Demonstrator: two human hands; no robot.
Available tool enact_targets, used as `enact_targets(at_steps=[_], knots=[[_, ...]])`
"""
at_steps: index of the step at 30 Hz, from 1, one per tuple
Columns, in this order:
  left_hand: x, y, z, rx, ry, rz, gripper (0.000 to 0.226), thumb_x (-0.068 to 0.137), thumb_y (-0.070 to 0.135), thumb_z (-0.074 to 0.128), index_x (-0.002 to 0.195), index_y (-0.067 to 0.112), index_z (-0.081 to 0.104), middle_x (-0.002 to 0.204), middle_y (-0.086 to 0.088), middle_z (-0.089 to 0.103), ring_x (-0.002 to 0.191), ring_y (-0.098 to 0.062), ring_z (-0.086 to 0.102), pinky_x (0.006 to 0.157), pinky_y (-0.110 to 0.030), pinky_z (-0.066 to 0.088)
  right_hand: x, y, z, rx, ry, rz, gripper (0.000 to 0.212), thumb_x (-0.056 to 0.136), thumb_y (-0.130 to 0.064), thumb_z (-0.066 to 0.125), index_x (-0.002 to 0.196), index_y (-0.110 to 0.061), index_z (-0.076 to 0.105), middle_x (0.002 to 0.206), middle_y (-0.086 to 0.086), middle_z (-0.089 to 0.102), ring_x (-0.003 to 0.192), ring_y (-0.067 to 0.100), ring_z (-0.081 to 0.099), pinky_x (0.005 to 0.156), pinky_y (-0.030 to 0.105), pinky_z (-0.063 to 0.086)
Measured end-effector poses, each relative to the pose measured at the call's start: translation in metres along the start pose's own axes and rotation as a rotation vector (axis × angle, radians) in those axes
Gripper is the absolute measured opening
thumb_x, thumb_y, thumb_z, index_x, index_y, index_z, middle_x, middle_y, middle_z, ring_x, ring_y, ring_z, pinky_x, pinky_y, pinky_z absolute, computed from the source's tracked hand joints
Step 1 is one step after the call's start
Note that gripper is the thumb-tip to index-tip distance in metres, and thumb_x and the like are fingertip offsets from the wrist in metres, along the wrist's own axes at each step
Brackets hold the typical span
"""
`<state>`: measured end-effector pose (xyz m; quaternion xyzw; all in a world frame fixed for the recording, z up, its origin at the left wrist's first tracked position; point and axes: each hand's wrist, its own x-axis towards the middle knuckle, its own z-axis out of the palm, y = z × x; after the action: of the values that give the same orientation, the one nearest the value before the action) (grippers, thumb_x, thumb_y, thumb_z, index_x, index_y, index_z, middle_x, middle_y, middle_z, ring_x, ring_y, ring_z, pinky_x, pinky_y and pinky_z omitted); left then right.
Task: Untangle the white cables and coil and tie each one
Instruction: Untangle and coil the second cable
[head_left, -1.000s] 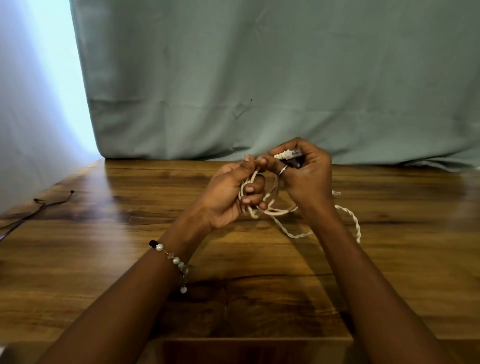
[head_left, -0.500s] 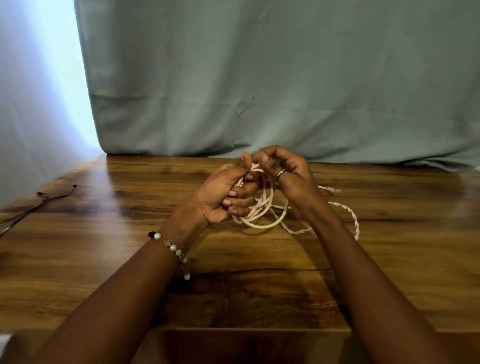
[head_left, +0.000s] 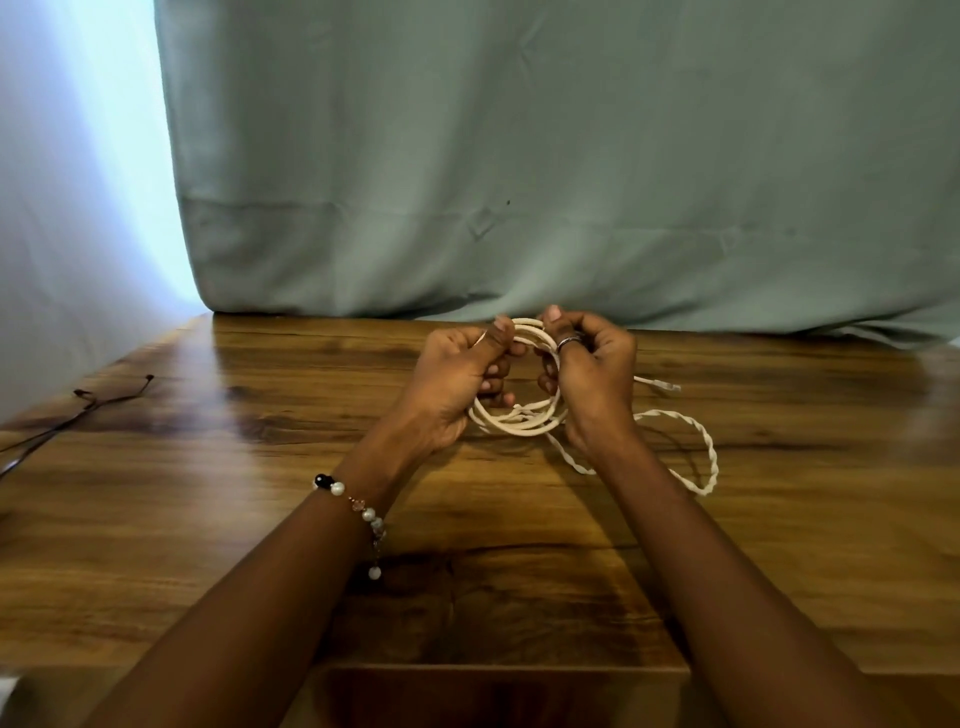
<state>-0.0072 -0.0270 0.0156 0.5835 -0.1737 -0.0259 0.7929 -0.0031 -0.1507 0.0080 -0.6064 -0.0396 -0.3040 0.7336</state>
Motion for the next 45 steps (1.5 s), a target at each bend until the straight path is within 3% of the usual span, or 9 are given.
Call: enact_targets(at_steps=[3,10,14,21,25,28,34,38,45], knots=[[0.001,-0.001,0.002,-0.007,0.111,0.019,0.042,0.093,0.039,0.056,0.072,0.003,0.064,0.046,0.003,0.036,0.037,-0.007,0.031,0.038,-0.018,0.030,-0.002,0.005,0.004,0.033,-0.005,0.030,0.017,0.093,-0.023,0.061,0.087,-0.010,0.069,0.078,0.016,0.065,0.067,0.028,0.057,0.059,0.039,0.051],[0.001,0.003,-0.001,0.018,0.122,0.028,0.042,0.096,0.042,0.051,0.073,0.007,0.058,0.048,0.003,0.037,0.037,-0.007,0.031,0.034,-0.016,0.028,-0.005,0.005,0.002,-0.252,-0.037,-0.185,0.017,0.099,-0.018,0.046,0.095,-0.017,0.062,0.089,0.002,0.068,0.077,0.015,0.065,0.071,0.039,0.056],[-0.001,0.003,0.000,0.230,0.091,0.049,0.043,0.099,0.043,0.044,0.069,0.012,0.051,0.047,0.005,0.036,0.040,-0.010,0.027,0.037,-0.018,0.023,-0.002,0.002,-0.011,-0.535,-0.234,-0.498,0.027,0.099,-0.023,0.042,0.111,-0.015,0.065,0.101,-0.004,0.070,0.093,0.011,0.065,0.080,0.037,0.054],[-0.004,0.007,-0.006,0.193,0.146,0.061,0.048,0.095,0.044,0.053,0.057,0.014,0.054,0.048,0.002,0.036,0.037,-0.009,0.028,0.038,-0.017,0.024,0.002,0.007,-0.015,-0.811,-0.583,-0.610,0.042,0.099,-0.034,0.037,0.130,-0.010,0.051,0.120,0.009,0.062,0.103,0.016,0.057,0.081,0.023,0.041],[-0.002,0.007,-0.001,0.154,0.268,0.077,0.041,0.089,0.041,0.063,0.070,0.005,0.057,0.047,0.002,0.037,0.038,-0.011,0.032,0.039,-0.020,0.029,-0.011,0.010,-0.003,-0.741,-0.343,-0.708,0.022,0.093,-0.005,0.046,0.110,0.000,0.059,0.094,0.013,0.063,0.079,0.004,0.044,0.067,0.000,0.028],[-0.001,0.007,0.004,0.022,0.325,0.073,0.046,0.087,0.042,0.065,0.056,0.013,0.049,0.046,0.002,0.039,0.038,-0.012,0.034,0.039,-0.022,0.036,-0.018,0.013,0.010,-0.653,-0.081,-0.639,0.019,0.090,-0.005,0.044,0.093,0.003,0.061,0.076,0.012,0.060,0.067,0.013,0.047,0.057,0.013,0.025],[0.000,0.004,0.007,-0.032,0.185,0.017,0.045,0.096,0.046,0.048,0.069,0.012,0.055,0.048,0.005,0.043,0.041,-0.008,0.038,0.042,-0.021,0.038,-0.017,0.011,0.016,-0.589,0.120,-0.463,0.031,0.094,-0.020,0.037,0.093,-0.002,0.063,0.075,0.006,0.062,0.067,0.018,0.052,0.056,0.027,0.027],[0.002,0.002,0.003,-0.013,0.226,-0.031,0.045,0.097,0.049,0.044,0.074,0.012,0.051,0.047,0.005,0.040,0.038,-0.009,0.036,0.042,-0.024,0.036,-0.014,0.010,0.009,-0.481,-0.098,-0.382,0.029,0.101,-0.020,0.039,0.111,-0.007,0.063,0.091,0.001,0.064,0.082,0.014,0.059,0.071,0.029,0.047],[0.003,0.011,-0.010,-0.063,0.334,-0.021,0.039,0.094,0.028,0.049,0.059,0.015,0.040,0.044,0.005,0.027,0.034,-0.007,0.020,0.036,-0.013,0.019,-0.010,0.010,-0.002,-0.573,-0.437,-0.410,0.046,0.097,-0.025,0.038,0.136,-0.004,0.048,0.122,0.013,0.059,0.107,0.018,0.056,0.090,0.026,0.044]])
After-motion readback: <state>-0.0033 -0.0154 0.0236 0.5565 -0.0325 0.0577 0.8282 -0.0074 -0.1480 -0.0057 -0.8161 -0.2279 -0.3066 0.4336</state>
